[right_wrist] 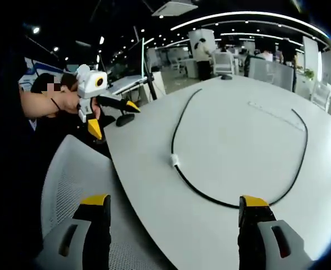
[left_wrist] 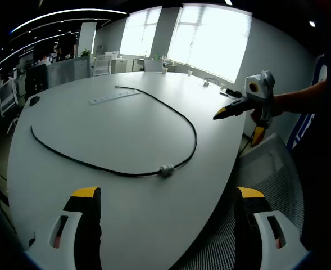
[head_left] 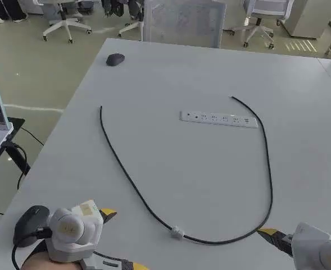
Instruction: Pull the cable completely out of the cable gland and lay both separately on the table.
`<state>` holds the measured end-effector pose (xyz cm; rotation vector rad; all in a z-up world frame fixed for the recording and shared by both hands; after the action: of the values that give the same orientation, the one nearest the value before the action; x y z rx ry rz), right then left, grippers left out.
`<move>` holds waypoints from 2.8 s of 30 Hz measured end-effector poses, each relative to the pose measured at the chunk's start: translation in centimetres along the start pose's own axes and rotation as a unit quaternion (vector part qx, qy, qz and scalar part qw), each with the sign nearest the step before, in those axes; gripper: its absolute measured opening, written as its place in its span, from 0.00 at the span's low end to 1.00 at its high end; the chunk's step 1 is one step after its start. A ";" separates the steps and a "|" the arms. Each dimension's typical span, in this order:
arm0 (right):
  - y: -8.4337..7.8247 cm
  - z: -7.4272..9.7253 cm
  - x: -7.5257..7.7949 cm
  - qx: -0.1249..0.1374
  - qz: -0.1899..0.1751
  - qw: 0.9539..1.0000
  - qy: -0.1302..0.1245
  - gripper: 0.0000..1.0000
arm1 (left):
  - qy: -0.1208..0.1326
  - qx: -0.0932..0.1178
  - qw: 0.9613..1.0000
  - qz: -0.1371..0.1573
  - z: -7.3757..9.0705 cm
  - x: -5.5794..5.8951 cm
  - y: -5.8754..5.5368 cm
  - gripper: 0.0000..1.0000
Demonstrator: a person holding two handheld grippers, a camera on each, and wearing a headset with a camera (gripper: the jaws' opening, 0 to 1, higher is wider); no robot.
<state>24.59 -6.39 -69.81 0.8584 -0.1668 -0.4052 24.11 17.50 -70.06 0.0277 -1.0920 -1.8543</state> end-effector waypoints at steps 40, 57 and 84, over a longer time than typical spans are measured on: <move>4.7 -6.1 1.3 0.004 0.033 0.999 0.036 0.85 | 0.010 0.006 1.000 0.011 -0.3 -0.3 -0.7 0.97; 4.3 -10.0 1.5 -0.035 0.047 0.996 0.071 0.72 | 0.013 -0.010 1.000 0.013 -0.8 -0.4 -1.3 0.96; 1.9 -14.9 1.5 -0.098 0.048 0.986 0.125 0.39 | 0.017 -0.030 0.999 0.024 -1.7 -1.1 -2.0 0.94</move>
<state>31.02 4.57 -77.99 0.6975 0.0639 -0.2159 24.00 17.47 -72.86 -0.0032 -1.0048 -1.8361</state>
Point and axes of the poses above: the centre of the closed fingertips' face, and the gripper's own axes: z roughly backward along the fingers, x roughly to its right, y roughly out of its top, the point moved 3 cm from there along z, roughly backward along the fingers, and after that the axes turned 14 degrees about z, right-handed, at the moved point
